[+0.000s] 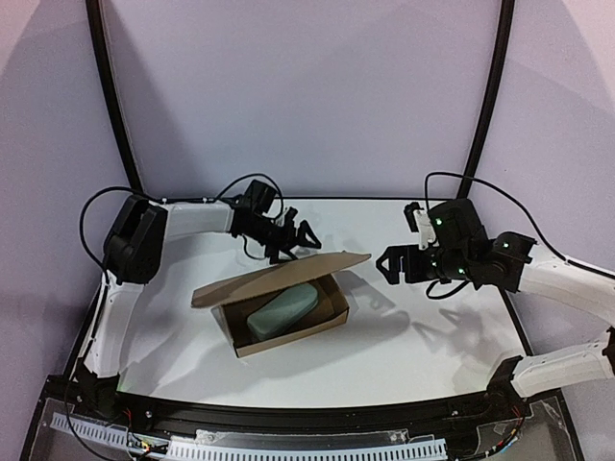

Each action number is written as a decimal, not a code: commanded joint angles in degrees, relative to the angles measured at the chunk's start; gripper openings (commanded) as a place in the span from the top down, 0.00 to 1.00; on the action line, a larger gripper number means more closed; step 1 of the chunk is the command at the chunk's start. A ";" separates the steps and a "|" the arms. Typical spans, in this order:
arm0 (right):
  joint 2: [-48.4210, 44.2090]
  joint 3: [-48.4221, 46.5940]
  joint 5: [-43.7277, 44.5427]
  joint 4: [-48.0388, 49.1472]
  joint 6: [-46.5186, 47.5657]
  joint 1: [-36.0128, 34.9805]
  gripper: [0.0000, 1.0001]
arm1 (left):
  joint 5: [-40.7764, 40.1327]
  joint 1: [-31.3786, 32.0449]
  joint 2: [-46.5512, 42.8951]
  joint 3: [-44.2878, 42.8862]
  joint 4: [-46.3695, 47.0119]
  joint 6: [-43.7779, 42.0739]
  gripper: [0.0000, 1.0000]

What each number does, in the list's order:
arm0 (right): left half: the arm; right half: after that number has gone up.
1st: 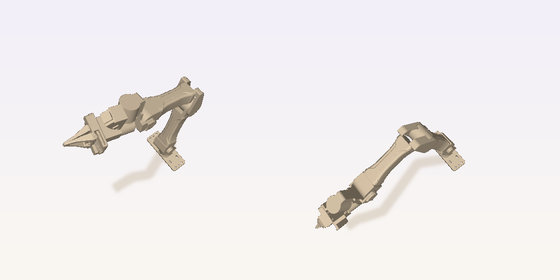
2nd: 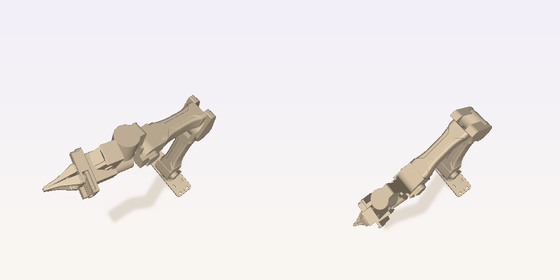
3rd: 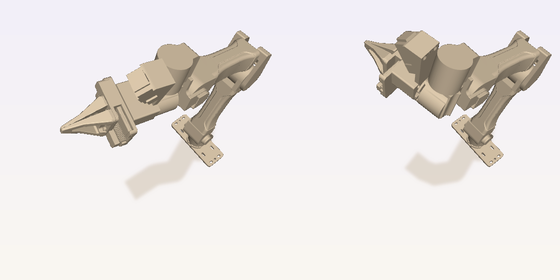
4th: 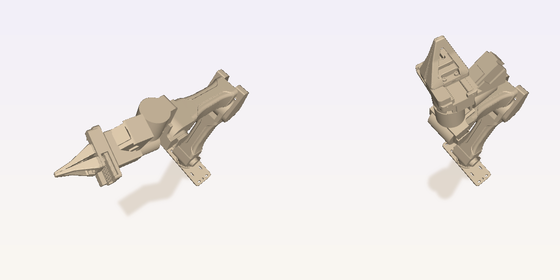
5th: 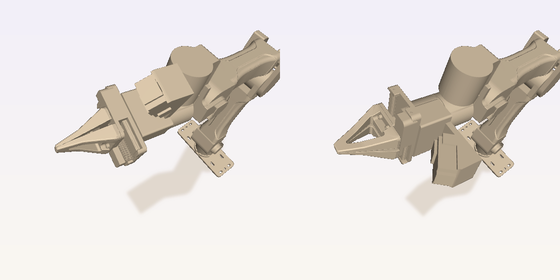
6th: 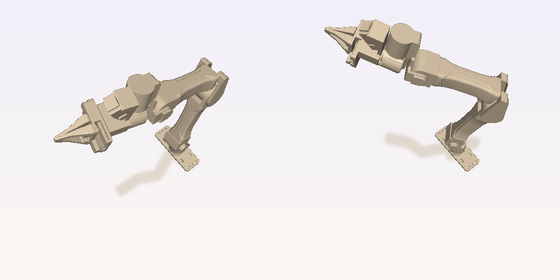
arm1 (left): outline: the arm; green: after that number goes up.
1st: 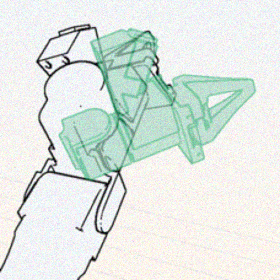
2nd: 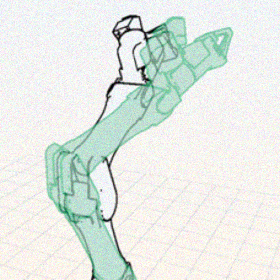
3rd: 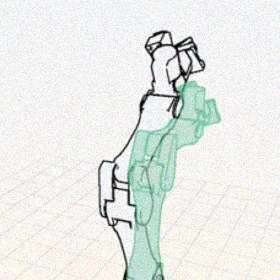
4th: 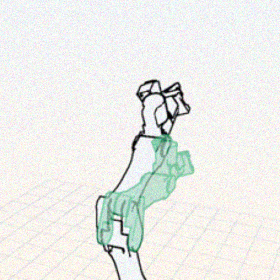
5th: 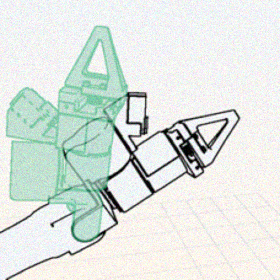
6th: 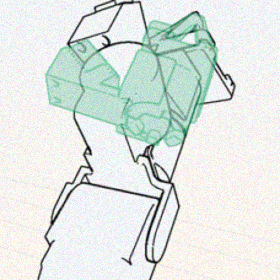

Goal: Fold the paper box

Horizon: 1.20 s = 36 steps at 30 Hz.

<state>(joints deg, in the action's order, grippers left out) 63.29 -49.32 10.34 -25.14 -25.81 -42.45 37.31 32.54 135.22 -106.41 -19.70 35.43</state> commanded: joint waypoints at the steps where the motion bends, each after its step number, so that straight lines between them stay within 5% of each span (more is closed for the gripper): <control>1: -2.36 -0.40 -8.19 5.93 25.07 0.44 0.02 | -8.26 -4.72 -1.79 -14.24 -19.26 -9.82 0.00; 4: -1.80 -1.55 -15.28 2.93 40.81 0.51 0.02 | -15.77 -7.86 -4.75 -22.24 -28.78 -11.63 0.00; 8: -1.06 -2.49 -15.89 -0.83 51.29 0.84 0.02 | -29.70 -9.10 -15.99 -20.58 -37.11 -17.48 0.00; 11: -3.02 2.56 -17.63 8.23 63.28 1.16 0.02 | -41.75 -9.08 -27.52 -10.23 -37.11 -18.58 0.00; 16: -0.06 0.88 -30.73 9.37 68.35 8.95 0.02 | -53.35 -9.07 -58.03 22.83 -28.48 -13.38 0.00; 21: 10.52 -4.08 -38.29 7.79 71.36 12.73 0.03 | -57.88 -9.07 -83.42 47.06 -30.58 -0.13 0.00; 25: 18.40 -6.85 -43.62 13.60 71.55 13.71 0.06 | -55.82 -9.05 -97.55 58.00 -36.06 6.75 0.00; 31: 27.89 -12.82 -44.72 20.05 69.81 14.15 0.11 | -49.01 -9.07 -105.67 63.65 -34.66 15.92 0.00; 36: 33.56 -17.95 -49.55 18.68 67.76 14.15 0.22 | -51.46 -9.07 -104.36 66.77 -34.97 19.38 0.00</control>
<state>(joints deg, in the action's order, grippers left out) 93.87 -63.69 -33.45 -8.81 43.55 -28.60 -13.85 23.53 29.19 -42.01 -54.39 49.73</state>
